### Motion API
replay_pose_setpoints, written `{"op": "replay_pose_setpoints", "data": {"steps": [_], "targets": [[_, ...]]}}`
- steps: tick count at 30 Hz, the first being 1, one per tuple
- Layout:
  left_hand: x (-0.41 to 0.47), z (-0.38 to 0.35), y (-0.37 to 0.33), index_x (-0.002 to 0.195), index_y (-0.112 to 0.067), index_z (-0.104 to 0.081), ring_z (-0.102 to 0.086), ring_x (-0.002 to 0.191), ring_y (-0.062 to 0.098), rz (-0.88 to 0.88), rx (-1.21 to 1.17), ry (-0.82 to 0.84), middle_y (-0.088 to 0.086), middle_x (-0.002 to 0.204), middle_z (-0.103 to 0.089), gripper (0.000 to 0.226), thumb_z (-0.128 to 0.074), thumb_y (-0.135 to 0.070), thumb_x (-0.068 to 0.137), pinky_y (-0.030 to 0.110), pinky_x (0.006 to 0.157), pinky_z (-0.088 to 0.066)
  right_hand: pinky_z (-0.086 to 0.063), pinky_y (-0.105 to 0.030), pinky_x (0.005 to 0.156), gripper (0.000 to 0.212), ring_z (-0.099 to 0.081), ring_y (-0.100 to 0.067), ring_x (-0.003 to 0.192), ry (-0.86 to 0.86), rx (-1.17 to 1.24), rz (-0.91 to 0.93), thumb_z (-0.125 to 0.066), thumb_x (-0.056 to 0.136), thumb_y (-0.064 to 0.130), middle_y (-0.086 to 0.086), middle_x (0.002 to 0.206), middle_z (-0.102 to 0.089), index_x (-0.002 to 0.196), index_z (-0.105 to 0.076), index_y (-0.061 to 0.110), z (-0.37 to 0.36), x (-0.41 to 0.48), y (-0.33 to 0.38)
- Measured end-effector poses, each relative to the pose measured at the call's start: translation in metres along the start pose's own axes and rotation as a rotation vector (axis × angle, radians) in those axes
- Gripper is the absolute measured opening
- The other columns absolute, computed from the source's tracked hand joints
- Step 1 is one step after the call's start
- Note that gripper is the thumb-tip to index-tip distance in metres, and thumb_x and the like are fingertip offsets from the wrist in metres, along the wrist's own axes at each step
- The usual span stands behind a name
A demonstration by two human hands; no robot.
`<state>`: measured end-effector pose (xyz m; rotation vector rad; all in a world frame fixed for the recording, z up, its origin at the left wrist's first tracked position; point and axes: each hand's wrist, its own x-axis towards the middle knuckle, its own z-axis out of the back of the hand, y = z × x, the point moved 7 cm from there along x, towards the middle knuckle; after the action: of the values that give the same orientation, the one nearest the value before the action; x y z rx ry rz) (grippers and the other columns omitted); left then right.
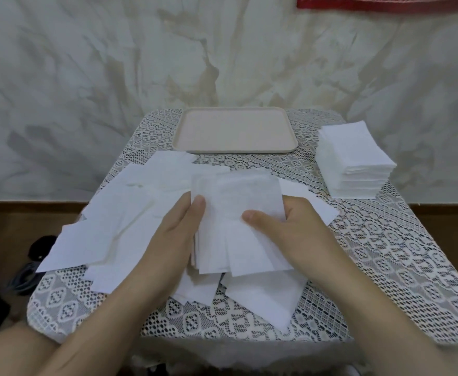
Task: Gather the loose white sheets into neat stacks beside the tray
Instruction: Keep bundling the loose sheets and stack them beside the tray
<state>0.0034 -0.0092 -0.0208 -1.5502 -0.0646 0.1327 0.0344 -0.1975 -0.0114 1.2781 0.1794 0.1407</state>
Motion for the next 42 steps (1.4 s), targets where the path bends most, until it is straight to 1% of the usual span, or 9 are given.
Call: {"op": "replay_pose_setpoints", "data": {"steps": [3, 10, 13, 17, 21, 26, 33, 36, 42], "targets": [[0.001, 0.003, 0.005, 0.136, -0.039, -0.064, -0.062, 0.128, 0.002, 0.034, -0.016, 0.026, -0.024, 0.129, -0.070, 0.049, -0.057, -0.064, 0.093, 0.039, 0.113, -0.046, -0.047, -0.012, 0.055, 0.015, -0.069, 0.001, 0.064, -0.015, 0.008, 0.002, -0.071, 0.094, 0.031, 0.012, 0.080, -0.077, 0.087, -0.074, 0.018, -0.004, 0.003, 0.000], [0.004, 0.000, 0.006, 0.121, -0.042, -0.070, -0.074, 0.112, 0.019, 0.009, 0.007, 0.073, -0.005, 0.120, -0.078, 0.026, -0.057, -0.049, 0.100, 0.057, 0.102, -0.054, -0.053, -0.021, 0.064, 0.011, -0.072, -0.001, 0.074, -0.039, -0.031, 0.034, -0.072, 0.093, 0.034, 0.015, 0.085, -0.077, 0.091, -0.073, 0.023, -0.006, 0.005, 0.002], [0.004, 0.003, 0.007, 0.119, -0.044, -0.072, -0.074, 0.113, 0.025, 0.007, -0.013, 0.020, -0.002, 0.120, -0.078, 0.022, -0.057, -0.047, 0.103, 0.064, 0.102, -0.053, -0.059, -0.051, 0.073, 0.042, -0.071, -0.028, 0.080, -0.129, -0.125, 0.088, -0.064, 0.080, 0.057, -0.004, 0.086, -0.074, 0.094, -0.067, 0.017, 0.001, 0.002, 0.007], [0.003, 0.006, 0.008, 0.109, -0.042, -0.072, -0.074, 0.108, 0.033, 0.010, -0.032, -0.050, 0.002, 0.113, -0.078, 0.019, -0.054, -0.045, 0.108, 0.074, 0.093, -0.053, -0.050, -0.050, 0.062, 0.062, -0.057, -0.037, 0.066, -0.200, -0.212, 0.109, -0.058, 0.073, 0.064, -0.020, 0.076, -0.062, 0.084, -0.057, 0.003, 0.013, -0.002, 0.008], [0.002, 0.003, 0.007, 0.117, -0.043, -0.070, -0.073, 0.114, 0.023, -0.007, -0.007, -0.052, -0.007, 0.119, -0.077, 0.021, -0.052, -0.047, 0.108, 0.065, 0.104, -0.052, -0.034, -0.034, 0.059, 0.051, -0.045, -0.018, 0.058, -0.132, -0.135, 0.089, -0.069, 0.084, 0.049, -0.023, 0.075, -0.061, 0.081, -0.058, -0.001, 0.005, -0.007, 0.012], [0.000, -0.003, 0.004, 0.125, -0.035, -0.067, -0.071, 0.115, 0.009, -0.020, -0.021, 0.000, -0.013, 0.120, -0.077, 0.025, -0.047, -0.040, 0.109, 0.047, 0.106, -0.052, -0.031, -0.032, 0.057, 0.040, -0.046, -0.015, 0.059, -0.123, -0.094, 0.080, -0.071, 0.092, 0.037, -0.021, 0.075, -0.063, 0.082, -0.059, 0.000, -0.005, -0.006, 0.009], [0.003, -0.002, 0.009, 0.118, -0.040, -0.070, -0.074, 0.112, 0.018, -0.008, -0.021, 0.013, -0.005, 0.118, -0.078, 0.020, -0.053, -0.040, 0.109, 0.058, 0.103, -0.053, -0.032, -0.034, 0.060, 0.054, -0.042, -0.017, 0.060, -0.107, -0.065, 0.087, -0.067, 0.082, 0.051, -0.026, 0.072, -0.055, 0.078, -0.051, 0.000, -0.012, 0.001, 0.006], [0.003, -0.002, 0.008, 0.120, -0.035, -0.069, -0.074, 0.110, 0.015, -0.008, -0.016, -0.001, -0.007, 0.116, -0.079, 0.022, -0.049, -0.033, 0.110, 0.054, 0.104, -0.054, -0.028, -0.035, 0.058, 0.048, -0.031, -0.026, 0.060, -0.135, -0.168, 0.104, -0.070, 0.093, 0.038, -0.012, 0.060, -0.040, 0.073, -0.042, 0.004, -0.005, -0.002, 0.007], [0.003, -0.002, 0.008, 0.121, -0.035, -0.068, -0.074, 0.111, 0.014, -0.001, -0.015, -0.003, -0.009, 0.117, -0.078, 0.022, -0.049, -0.036, 0.109, 0.054, 0.106, -0.053, -0.057, -0.042, 0.069, 0.021, -0.063, -0.026, 0.064, -0.161, -0.258, 0.080, -0.071, 0.091, 0.035, 0.002, 0.069, -0.069, 0.079, -0.061, 0.021, 0.013, -0.001, 0.003]]}}
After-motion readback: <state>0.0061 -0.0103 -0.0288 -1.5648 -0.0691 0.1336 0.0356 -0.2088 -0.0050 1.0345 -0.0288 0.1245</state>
